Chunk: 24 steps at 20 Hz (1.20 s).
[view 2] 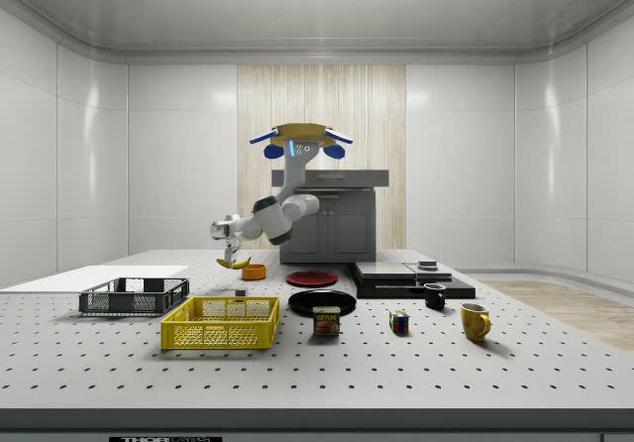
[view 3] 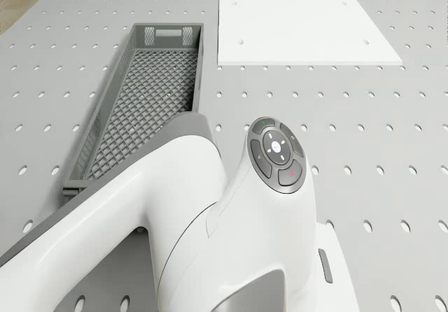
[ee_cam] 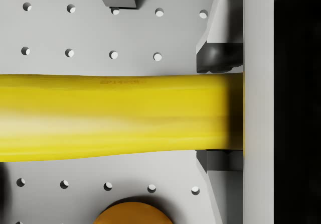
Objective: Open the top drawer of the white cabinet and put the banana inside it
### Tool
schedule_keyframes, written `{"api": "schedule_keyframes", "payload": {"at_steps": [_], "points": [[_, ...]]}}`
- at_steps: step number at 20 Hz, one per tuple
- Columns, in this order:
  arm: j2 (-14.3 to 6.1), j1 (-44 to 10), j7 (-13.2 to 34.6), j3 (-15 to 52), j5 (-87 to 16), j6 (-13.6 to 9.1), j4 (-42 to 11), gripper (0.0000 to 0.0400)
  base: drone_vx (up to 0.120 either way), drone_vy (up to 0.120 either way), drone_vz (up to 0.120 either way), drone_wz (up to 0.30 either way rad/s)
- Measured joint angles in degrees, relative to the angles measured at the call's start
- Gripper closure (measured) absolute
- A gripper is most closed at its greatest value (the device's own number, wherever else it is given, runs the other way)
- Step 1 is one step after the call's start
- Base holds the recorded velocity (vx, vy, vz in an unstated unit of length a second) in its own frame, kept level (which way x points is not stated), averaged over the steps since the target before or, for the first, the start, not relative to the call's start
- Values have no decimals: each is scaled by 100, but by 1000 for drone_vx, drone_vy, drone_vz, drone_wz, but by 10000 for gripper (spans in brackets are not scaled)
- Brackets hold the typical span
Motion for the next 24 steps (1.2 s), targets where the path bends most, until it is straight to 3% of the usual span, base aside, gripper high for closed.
{"api": "schedule_keyframes", "payload": {"at_steps": [24], "points": [[-171,38,-48,-129,-189,80,-44,210,-120,0,120,0]]}}
